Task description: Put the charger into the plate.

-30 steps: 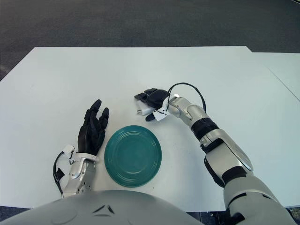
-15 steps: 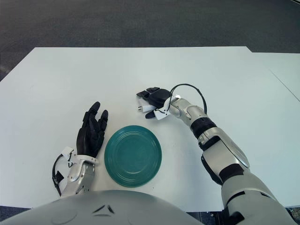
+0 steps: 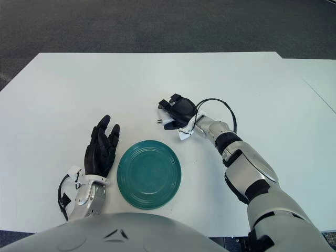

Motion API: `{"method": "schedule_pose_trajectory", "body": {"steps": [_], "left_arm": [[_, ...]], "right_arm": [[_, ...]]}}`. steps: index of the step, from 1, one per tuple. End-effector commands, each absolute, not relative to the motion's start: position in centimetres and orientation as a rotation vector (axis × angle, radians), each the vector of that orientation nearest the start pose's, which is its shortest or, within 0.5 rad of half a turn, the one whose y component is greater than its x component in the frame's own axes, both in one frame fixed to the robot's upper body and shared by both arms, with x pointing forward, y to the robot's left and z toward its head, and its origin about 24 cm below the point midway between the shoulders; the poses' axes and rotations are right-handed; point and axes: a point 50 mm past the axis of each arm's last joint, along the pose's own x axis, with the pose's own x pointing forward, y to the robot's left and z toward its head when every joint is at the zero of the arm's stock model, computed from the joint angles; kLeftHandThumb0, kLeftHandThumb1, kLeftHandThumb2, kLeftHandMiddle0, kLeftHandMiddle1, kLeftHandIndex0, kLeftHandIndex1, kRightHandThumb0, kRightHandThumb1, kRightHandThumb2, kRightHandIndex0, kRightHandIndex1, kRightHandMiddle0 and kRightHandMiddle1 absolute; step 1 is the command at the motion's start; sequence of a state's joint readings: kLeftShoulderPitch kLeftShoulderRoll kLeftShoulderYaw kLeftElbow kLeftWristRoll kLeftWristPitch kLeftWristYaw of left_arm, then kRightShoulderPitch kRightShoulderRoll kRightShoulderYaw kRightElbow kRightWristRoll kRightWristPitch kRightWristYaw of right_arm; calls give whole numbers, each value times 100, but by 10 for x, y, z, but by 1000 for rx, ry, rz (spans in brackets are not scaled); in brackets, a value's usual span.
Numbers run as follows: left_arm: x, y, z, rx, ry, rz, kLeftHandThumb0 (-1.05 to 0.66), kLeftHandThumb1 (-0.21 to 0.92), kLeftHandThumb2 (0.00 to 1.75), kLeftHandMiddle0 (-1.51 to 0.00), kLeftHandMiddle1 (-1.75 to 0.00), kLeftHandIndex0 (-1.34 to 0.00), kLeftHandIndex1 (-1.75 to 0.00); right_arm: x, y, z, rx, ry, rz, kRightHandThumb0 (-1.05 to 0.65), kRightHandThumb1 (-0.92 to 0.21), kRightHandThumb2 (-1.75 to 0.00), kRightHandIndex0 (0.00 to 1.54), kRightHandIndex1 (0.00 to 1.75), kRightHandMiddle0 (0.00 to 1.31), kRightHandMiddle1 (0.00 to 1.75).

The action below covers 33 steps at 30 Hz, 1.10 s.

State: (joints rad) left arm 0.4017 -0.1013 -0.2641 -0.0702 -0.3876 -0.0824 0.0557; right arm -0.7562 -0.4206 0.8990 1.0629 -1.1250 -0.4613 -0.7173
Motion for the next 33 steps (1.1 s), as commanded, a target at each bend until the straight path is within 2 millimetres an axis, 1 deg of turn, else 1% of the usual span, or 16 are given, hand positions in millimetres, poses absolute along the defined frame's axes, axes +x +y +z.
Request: {"method": "schedule_pose_trajectory", "body": {"steps": [1,3,6,12,22,30,33], "left_arm": [[159,77,-16,-621,314,45,-78,92,85,-36,-4,0,-72],[159,77,-16,-622,312,44,-79,92,86,-36,-4,0,-73],[158,78,-15,-621,314,43,-79,92,87,-35,-3,0,-73],[159,77,-12,-635,301,45,-80,92,87,-35,-3,0,-74],[158,79,-10,-619,308,31,-80,92,85,-36,-3,0,-74],[159,81,-11,-663,317,41,-80,92,84,-36,-3,0,-75],[160,81,-10,-656,310,42,-80,92,84,-36,-3,0,-76]], "right_arm": [[308,-142,-7,-1771,-722,784,-63,-92,-58,85,173,67,173],[307,-142,-7,-1772,-739,787,-62,-92,-60,92,174,73,174],[308,-144,-7,-1776,-753,793,-62,-92,-62,97,174,78,174],[309,-144,-6,-1780,-750,793,-61,-92,-65,104,175,83,175],[312,-145,-3,-1786,-752,772,-61,-92,-66,110,175,88,175],[313,-144,-3,-1784,-741,773,-60,-92,-66,108,175,85,175],[314,-146,0,-1778,-757,742,-59,-92,-64,108,175,86,175]]}}
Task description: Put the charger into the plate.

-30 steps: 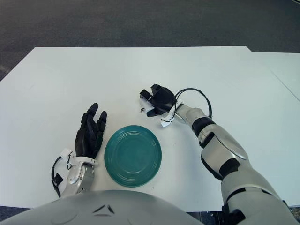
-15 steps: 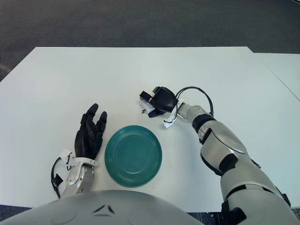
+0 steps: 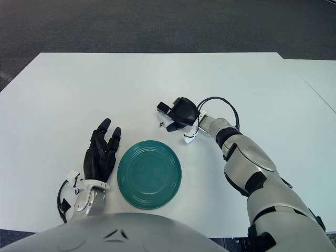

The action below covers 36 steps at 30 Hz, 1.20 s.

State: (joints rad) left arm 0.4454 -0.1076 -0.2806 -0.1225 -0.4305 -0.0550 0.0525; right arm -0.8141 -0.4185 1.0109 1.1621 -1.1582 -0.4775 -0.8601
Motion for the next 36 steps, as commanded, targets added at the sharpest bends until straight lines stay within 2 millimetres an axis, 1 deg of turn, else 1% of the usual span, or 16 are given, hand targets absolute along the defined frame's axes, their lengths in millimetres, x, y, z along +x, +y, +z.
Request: {"method": "schedule_pose_trajectory", "body": {"steps": [1,3,6,7,9,11,15,18,23,28,30,31,33,36], "left_arm": [[160,81,-10,-651,309,41,-80,92,84,-36,-3,0,-76],[160,82,-10,-640,309,40,-81,92,84,-37,-3,0,-77],[160,87,-12,-598,316,43,-80,92,85,-37,-3,0,-76],[161,89,-13,-589,317,45,-80,92,86,-37,-2,0,-76],[162,93,-17,-572,322,56,-80,92,86,-37,-3,0,-76],[163,95,-19,-566,323,61,-80,92,87,-37,-3,0,-75],[163,96,-19,-574,310,63,-80,92,87,-38,-3,0,-75],[164,97,-20,-603,312,73,-80,92,87,-39,-3,0,-76],[162,90,-12,-618,290,55,-81,92,88,-41,-4,0,-79],[161,90,-10,-602,275,35,-82,92,90,-41,-4,0,-82],[161,90,-9,-594,275,36,-83,92,90,-41,-3,0,-83],[161,91,-9,-584,279,44,-83,92,90,-41,-3,0,-83],[162,92,-8,-569,284,57,-83,92,91,-40,-3,0,-82],[162,92,-8,-553,290,75,-82,92,91,-40,-3,0,-81]], "right_arm": [[315,-146,1,-1776,-765,729,-58,-92,-63,109,175,86,175],[316,-146,4,-1765,-784,698,-56,-92,-61,111,175,87,175],[327,-141,27,-1690,-861,619,-54,-92,-60,112,175,89,175],[328,-139,32,-1669,-880,606,-53,-92,-60,113,175,90,175],[332,-131,50,-1598,-944,577,-52,-92,-59,114,175,92,175],[332,-127,61,-1560,-972,570,-51,-92,-59,115,175,93,175],[327,-122,78,-1494,-998,584,-51,-92,-60,114,175,93,175],[319,-117,93,-1453,-1035,600,-51,-92,-61,114,175,92,175],[308,-113,114,-1464,-1052,634,-51,-92,-61,111,175,88,175],[300,-109,120,-1500,-1038,666,-50,-92,-61,110,175,84,175],[291,-105,119,-1503,-1058,678,-50,-91,-60,110,175,84,175],[281,-101,120,-1498,-1080,693,-50,-91,-60,111,175,84,175],[268,-96,121,-1489,-1102,713,-49,-89,-60,113,175,84,175],[257,-92,122,-1469,-1117,737,-49,-88,-61,115,175,82,175]]}}
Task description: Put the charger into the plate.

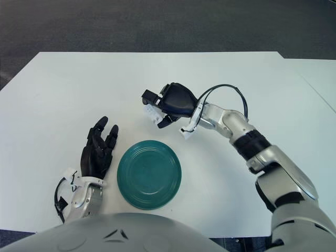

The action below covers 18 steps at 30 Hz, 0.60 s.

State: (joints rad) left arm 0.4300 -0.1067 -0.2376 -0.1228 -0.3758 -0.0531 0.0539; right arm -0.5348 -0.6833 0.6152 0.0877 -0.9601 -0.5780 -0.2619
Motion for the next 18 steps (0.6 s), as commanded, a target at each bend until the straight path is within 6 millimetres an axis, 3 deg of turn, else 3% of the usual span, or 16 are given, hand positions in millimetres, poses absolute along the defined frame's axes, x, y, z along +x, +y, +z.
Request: {"method": "schedule_pose_trajectory", "body": {"steps": [1,11,18], "left_arm": [[162,93,-7,-549,291,78,-82,92,90,-40,-3,0,-81],[160,93,-5,-541,295,106,-78,92,90,-50,-8,0,-85],[160,93,-4,-519,309,106,-76,92,92,-47,-7,0,-83]], "right_arm": [[254,-91,122,-1466,-1118,741,-49,-88,-61,115,175,82,175],[219,-86,120,-1414,-1059,891,-49,-82,-67,121,175,79,175],[204,-86,109,-1409,-1028,984,-50,-82,-70,126,175,96,175]]}}
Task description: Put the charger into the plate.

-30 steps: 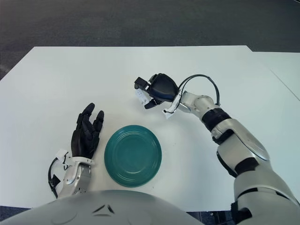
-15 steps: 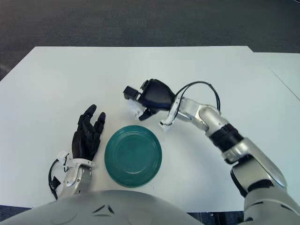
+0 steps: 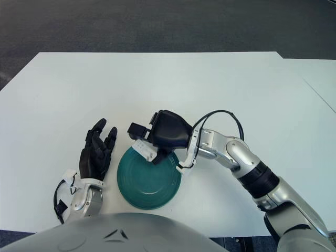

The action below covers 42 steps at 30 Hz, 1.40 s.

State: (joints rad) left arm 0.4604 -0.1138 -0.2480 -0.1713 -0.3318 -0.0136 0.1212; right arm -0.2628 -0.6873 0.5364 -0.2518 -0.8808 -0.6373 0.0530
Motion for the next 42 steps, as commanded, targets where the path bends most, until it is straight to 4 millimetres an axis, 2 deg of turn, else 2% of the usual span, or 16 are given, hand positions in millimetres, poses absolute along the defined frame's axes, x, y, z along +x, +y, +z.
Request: {"method": "schedule_pose_trajectory", "body": {"steps": [1,4,10,19,27,38,40,42], "left_arm": [[160,92,-4,-535,314,111,-76,92,92,-47,-7,0,-83],[160,91,-4,-587,326,122,-75,92,92,-46,-6,0,-81],[160,91,-4,-632,319,118,-75,92,90,-44,-5,0,-79],[159,92,-3,-557,322,117,-76,92,91,-42,-3,0,-77],[160,91,-1,-542,315,107,-78,92,92,-43,-3,0,-81],[160,90,-1,-564,320,100,-78,92,93,-44,-3,0,-84],[160,89,-1,-576,316,94,-78,92,93,-44,-3,0,-83],[160,89,0,-601,305,87,-80,92,93,-43,-3,0,-83]], "right_arm": [[202,-86,106,-1408,-1019,996,-50,-82,-70,126,175,97,175],[196,-86,97,-1402,-996,1024,-50,-82,-72,127,175,102,175],[191,-87,85,-1410,-963,1070,-51,-78,-80,127,175,101,175],[191,-88,75,-1423,-936,1110,-50,-74,-89,133,175,106,175],[192,-89,68,-1461,-857,1143,-51,-74,-89,135,175,109,175],[192,-88,59,-1487,-762,1205,-52,-79,-81,132,175,104,175],[193,-87,56,-1494,-752,1220,-52,-83,-75,129,175,102,175],[193,-87,55,-1494,-750,1229,-54,-87,-71,121,175,92,175]]}}
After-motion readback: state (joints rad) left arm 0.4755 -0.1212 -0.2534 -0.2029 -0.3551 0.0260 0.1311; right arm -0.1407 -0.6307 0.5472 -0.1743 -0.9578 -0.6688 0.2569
